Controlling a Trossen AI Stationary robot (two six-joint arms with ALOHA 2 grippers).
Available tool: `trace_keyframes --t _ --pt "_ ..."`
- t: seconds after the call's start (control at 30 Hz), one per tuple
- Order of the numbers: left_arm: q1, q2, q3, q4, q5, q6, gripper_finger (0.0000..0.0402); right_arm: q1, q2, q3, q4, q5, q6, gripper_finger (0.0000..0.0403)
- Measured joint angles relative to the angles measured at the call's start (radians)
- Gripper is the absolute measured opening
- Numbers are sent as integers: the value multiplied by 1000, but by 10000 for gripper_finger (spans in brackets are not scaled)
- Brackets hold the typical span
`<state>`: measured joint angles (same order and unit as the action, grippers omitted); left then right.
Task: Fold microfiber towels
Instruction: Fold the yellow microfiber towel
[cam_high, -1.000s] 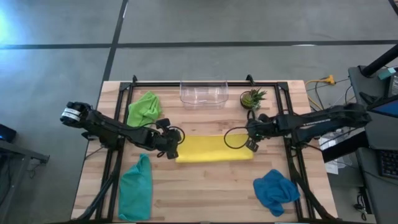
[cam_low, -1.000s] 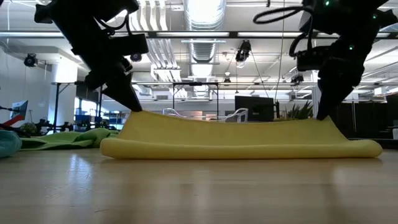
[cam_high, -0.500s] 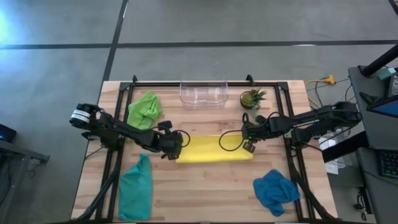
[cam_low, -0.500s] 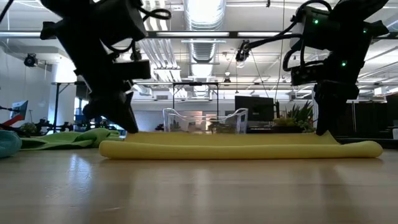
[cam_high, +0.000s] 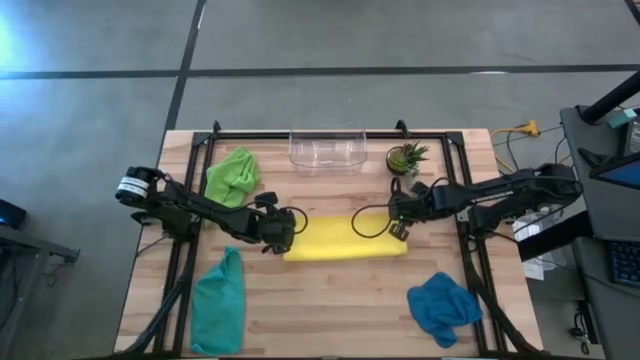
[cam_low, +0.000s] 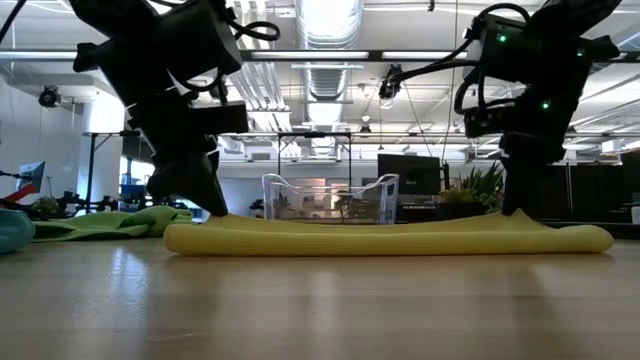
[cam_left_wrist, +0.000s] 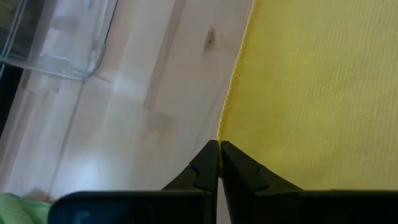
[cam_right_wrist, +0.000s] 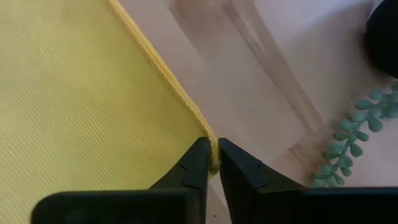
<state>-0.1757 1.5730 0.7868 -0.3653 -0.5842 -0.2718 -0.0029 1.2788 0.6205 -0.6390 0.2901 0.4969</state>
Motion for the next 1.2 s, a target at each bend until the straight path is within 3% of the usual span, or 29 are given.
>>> trace_keyframes --t 0.17,0.43,0.67,0.87,0.97,1.03,1.13,1.2 --pt "0 0 0 3 0 0 23 -17 -21 0 -1 0 0 76" --pt "0 -2 0 5 -31 0 105 -37 -105 1 -4 0 0 123" --pt "0 -32 43 -20 -23 -9 148 -36 -262 51 -8 -57 47 127" --pt "4 -73 130 -17 39 9 150 4 -416 67 84 -130 236 116" --pt "15 -90 171 -20 110 88 150 67 -463 63 151 -136 302 110" --pt "41 -91 197 -14 228 123 150 118 -473 61 182 -136 322 107" --pt "99 -80 202 -23 417 104 150 194 -462 60 240 -132 367 100" --pt "136 -61 198 -54 453 71 148 240 -435 59 283 -132 396 96"
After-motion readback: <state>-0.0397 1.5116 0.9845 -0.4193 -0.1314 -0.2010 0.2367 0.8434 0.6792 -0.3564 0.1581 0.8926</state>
